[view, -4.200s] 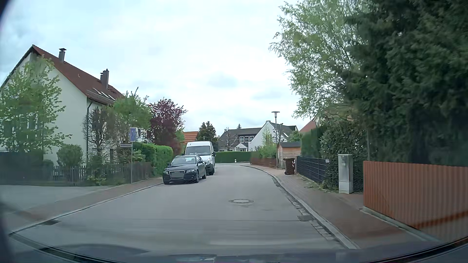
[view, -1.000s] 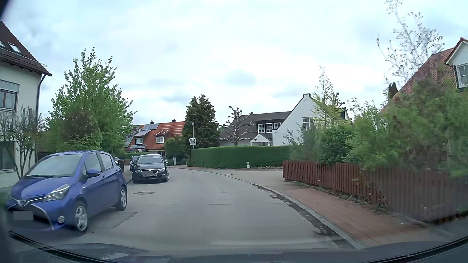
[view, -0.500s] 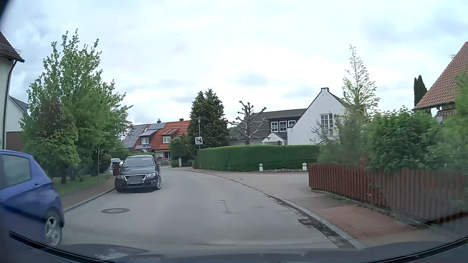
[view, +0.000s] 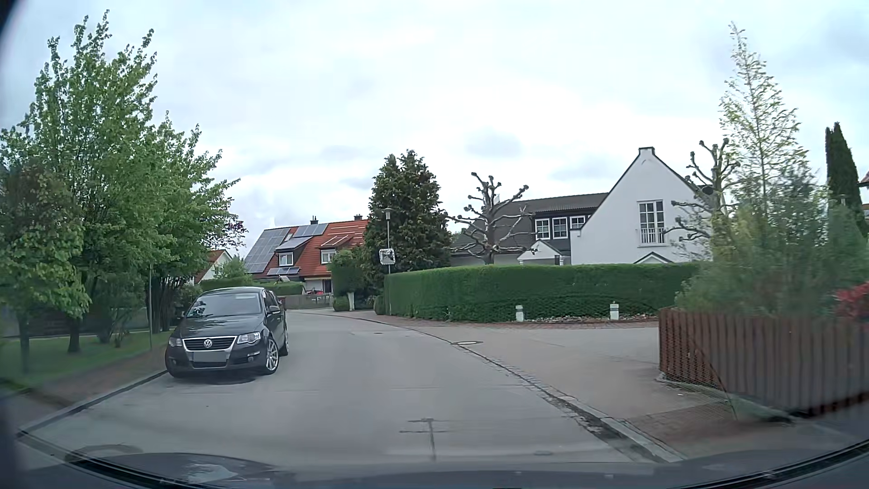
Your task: Follow the waypoints while adhering to traffic rules and regulations
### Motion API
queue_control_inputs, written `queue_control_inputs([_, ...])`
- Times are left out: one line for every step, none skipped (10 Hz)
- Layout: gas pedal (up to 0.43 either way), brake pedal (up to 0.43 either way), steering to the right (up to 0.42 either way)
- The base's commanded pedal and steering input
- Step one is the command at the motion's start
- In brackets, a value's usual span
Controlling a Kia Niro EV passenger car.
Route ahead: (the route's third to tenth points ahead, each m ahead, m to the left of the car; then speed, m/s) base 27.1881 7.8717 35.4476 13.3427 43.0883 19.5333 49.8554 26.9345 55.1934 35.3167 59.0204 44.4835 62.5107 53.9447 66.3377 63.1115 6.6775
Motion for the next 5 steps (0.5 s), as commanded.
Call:
queue_control_inputs([0.079, 0.006, -0.066])
queue_control_inputs([0.087, 0.006, -0.066])
queue_control_inputs([0.087, 0.006, -0.066])
queue_control_inputs([0.087, 0.006, -0.071])
queue_control_inputs([0.098, 0.006, -0.080])
